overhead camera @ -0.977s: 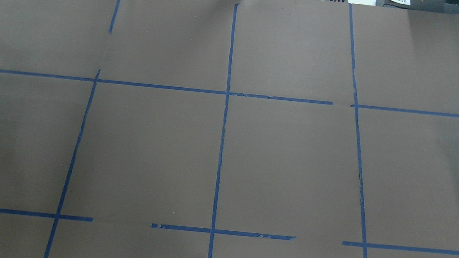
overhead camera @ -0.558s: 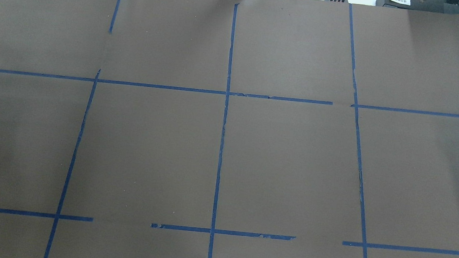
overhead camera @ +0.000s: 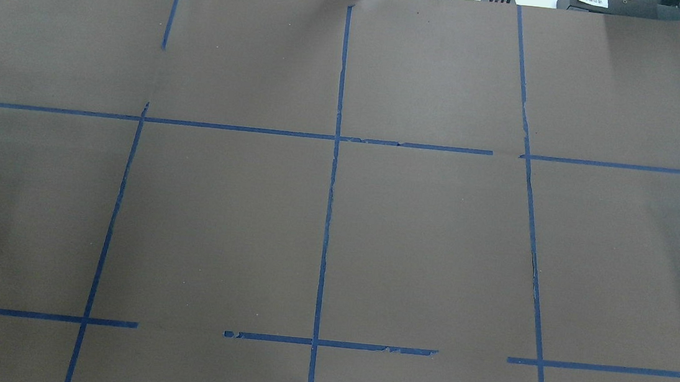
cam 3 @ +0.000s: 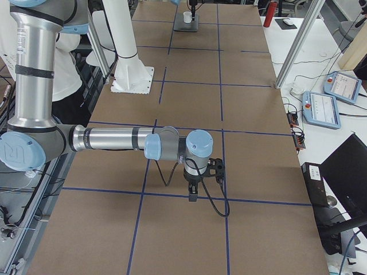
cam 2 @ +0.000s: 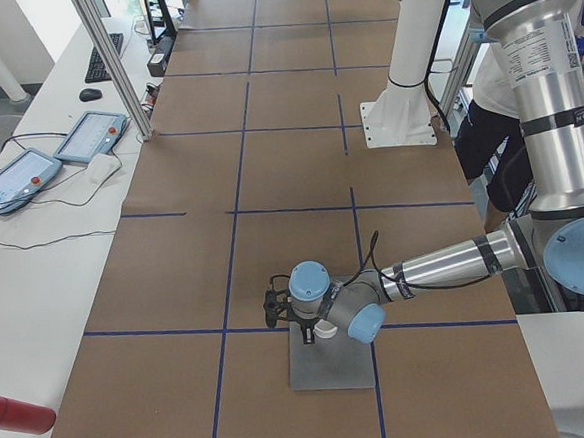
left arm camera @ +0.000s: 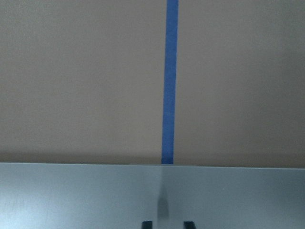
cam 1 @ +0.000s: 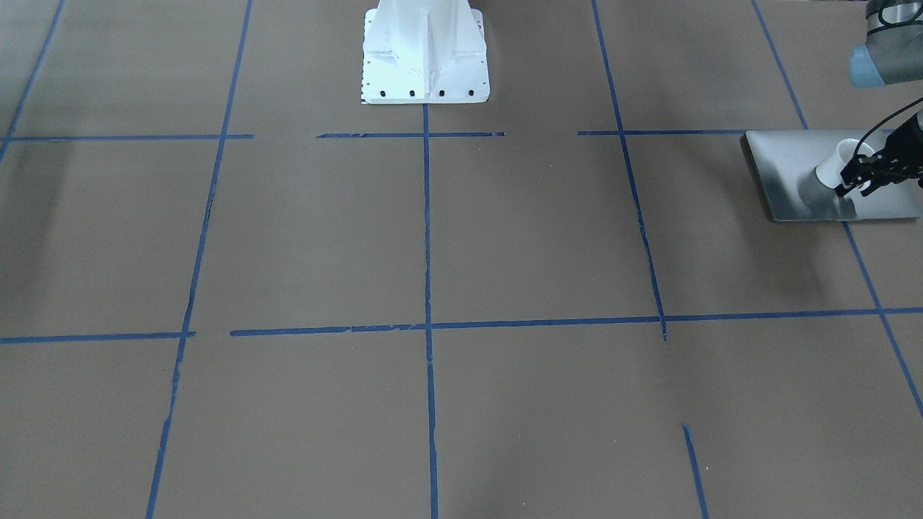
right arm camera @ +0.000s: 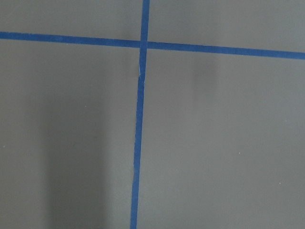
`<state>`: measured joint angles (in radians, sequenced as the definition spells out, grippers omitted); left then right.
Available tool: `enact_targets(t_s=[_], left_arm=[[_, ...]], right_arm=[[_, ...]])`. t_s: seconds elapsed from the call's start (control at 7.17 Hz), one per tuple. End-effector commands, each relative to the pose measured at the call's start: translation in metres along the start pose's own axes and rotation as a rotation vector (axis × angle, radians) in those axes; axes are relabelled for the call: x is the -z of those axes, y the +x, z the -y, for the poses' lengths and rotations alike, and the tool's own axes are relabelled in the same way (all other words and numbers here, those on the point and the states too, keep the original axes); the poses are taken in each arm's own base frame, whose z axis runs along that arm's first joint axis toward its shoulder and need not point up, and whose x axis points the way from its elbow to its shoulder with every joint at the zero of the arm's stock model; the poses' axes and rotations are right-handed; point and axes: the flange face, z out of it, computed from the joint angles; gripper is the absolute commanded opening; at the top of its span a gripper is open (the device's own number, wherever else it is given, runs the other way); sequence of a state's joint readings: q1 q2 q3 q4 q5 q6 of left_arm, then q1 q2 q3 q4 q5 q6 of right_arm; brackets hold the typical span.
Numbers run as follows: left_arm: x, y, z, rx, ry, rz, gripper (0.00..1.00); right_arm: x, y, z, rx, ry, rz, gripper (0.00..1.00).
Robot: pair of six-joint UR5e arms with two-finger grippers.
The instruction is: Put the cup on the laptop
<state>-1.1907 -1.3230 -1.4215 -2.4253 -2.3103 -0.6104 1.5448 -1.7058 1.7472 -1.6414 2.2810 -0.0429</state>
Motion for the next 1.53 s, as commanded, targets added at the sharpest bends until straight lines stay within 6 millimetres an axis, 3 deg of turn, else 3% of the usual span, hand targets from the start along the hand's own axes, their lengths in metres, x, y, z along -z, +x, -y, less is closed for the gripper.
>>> enact_targets(t_s=[0.0, 0.14, 0.42, 0.56, 0.98, 1.26, 1.4], left_arm=[[0.003, 0.001, 0.003, -0.002, 0.009, -0.004, 1.00], [0.008, 0.007, 0.010, -0.010, 0.015, -0.017, 1.00], [0.036, -0.009, 0.021, -0.034, 0.041, -0.033, 1.00], [0.055, 0.004, 0.042, -0.076, 0.025, -0.036, 1.00], [0.177, -0.008, 0.061, -0.102, 0.023, 0.070, 1.00], [0.209, -0.031, 0.054, -0.185, -0.051, 0.152, 1.00], [0.232, -0.039, 0.059, -0.197, 0.000, 0.151, 1.00]], right_arm=[[0.000, 0.000, 0.000, 0.000, 0.000, 0.000, 1.00], [0.000, 0.000, 0.000, 0.000, 0.000, 0.000, 1.00], [0.000, 0.000, 0.000, 0.000, 0.000, 0.000, 1.00], [0.000, 0.000, 0.000, 0.000, 0.000, 0.000, 1.00], [0.000, 0.000, 0.000, 0.000, 0.000, 0.000, 1.00], [0.000, 0.000, 0.000, 0.000, 0.000, 0.000, 1.00], [0.000, 0.000, 0.000, 0.000, 0.000, -0.001, 1.00]])
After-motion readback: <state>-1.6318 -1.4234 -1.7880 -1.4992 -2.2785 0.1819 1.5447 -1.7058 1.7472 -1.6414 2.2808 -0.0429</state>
